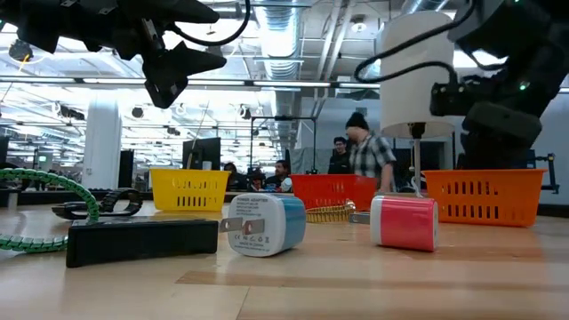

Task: Pick & Place Office items
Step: Put the red digital clock into the orange basket

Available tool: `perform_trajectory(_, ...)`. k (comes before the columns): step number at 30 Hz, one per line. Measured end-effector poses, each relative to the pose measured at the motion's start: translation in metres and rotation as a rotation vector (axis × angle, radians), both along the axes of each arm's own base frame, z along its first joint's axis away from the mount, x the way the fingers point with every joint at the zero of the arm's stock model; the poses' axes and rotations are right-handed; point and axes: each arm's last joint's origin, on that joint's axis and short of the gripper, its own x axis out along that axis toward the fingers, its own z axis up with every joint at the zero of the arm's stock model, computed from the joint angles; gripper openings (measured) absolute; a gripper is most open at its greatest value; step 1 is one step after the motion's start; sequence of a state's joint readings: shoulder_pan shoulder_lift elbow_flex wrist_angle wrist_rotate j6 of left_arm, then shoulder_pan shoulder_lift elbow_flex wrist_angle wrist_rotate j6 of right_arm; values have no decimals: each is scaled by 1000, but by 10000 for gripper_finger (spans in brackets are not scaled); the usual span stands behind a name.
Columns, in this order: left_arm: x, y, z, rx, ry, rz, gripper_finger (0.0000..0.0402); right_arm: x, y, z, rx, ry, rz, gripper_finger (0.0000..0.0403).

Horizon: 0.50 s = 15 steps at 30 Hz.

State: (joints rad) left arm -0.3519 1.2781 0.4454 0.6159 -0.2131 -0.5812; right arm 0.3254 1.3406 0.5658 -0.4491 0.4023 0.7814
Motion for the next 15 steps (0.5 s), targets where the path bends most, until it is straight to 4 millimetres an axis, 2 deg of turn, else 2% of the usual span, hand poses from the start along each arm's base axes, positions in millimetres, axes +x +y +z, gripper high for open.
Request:
perform_trajectory(4, 0, 0, 0, 0, 0, 0, 209, 4, -6, -5, -7, 15, -56, 56)
perform_trajectory(8, 0, 0, 0, 0, 0, 0, 209, 4, -11, -4, 25, 47, -37, 82)
perform_trajectory(11, 0, 0, 0, 0, 0, 1, 209, 10, -12, 11, 22, -2, -6, 110)
perform_trajectory(15, 0, 0, 0, 0, 0, -1, 209, 10, -15, 27, 9, 26, -6, 149)
